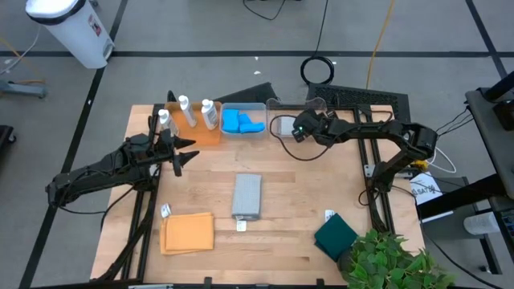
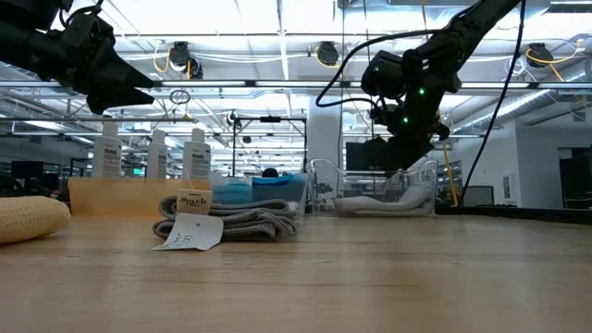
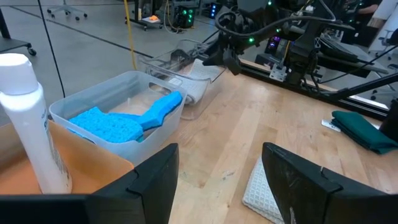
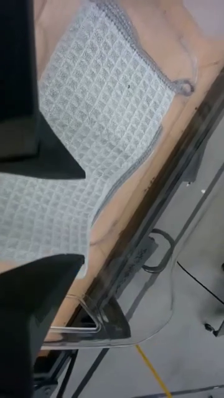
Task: Pick & Place Kitchen Items
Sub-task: Put the green towel into the right transparent bin
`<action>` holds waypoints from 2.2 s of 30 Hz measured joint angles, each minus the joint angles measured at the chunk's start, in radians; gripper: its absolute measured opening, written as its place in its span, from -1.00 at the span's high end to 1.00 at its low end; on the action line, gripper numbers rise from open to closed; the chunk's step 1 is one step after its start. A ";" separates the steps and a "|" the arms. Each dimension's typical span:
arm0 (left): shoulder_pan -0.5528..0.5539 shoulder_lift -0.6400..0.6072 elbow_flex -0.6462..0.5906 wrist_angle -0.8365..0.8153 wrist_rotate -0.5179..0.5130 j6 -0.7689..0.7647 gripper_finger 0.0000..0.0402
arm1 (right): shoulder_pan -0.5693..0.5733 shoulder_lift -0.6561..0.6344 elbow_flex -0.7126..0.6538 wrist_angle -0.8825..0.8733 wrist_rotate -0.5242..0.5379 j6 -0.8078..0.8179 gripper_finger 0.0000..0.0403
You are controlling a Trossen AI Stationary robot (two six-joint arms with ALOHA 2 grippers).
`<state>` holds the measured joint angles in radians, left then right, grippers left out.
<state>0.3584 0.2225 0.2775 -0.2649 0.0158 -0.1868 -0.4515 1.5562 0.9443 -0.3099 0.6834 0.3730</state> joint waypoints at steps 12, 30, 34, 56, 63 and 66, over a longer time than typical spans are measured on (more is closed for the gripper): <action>0.000 0.000 0.000 0.000 0.000 0.000 -0.18 | 0.011 0.000 0.000 0.174 -0.085 -0.042 -0.05; 0.000 0.000 0.000 0.000 0.000 0.000 -0.18 | 0.172 0.000 0.000 0.583 -0.600 -0.195 0.01; 0.000 0.000 0.000 0.000 0.000 -0.001 -0.18 | 0.237 0.000 0.000 0.618 -0.728 -0.203 0.02; 0.000 0.000 0.000 -0.027 0.000 -0.005 -0.18 | 0.787 0.000 0.000 0.185 -1.097 0.034 0.03; 0.000 0.000 0.000 -0.027 0.000 -0.005 -0.18 | 0.893 0.000 0.000 -0.237 -1.019 0.277 0.33; 0.000 0.000 0.000 -0.026 -0.010 -0.003 -0.18 | 0.919 0.000 0.000 -0.307 -1.027 0.344 0.64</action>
<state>0.3584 0.2226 0.2779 -0.2913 0.0055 -0.1898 0.4678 1.5562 0.9447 -0.6166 -0.3431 0.7172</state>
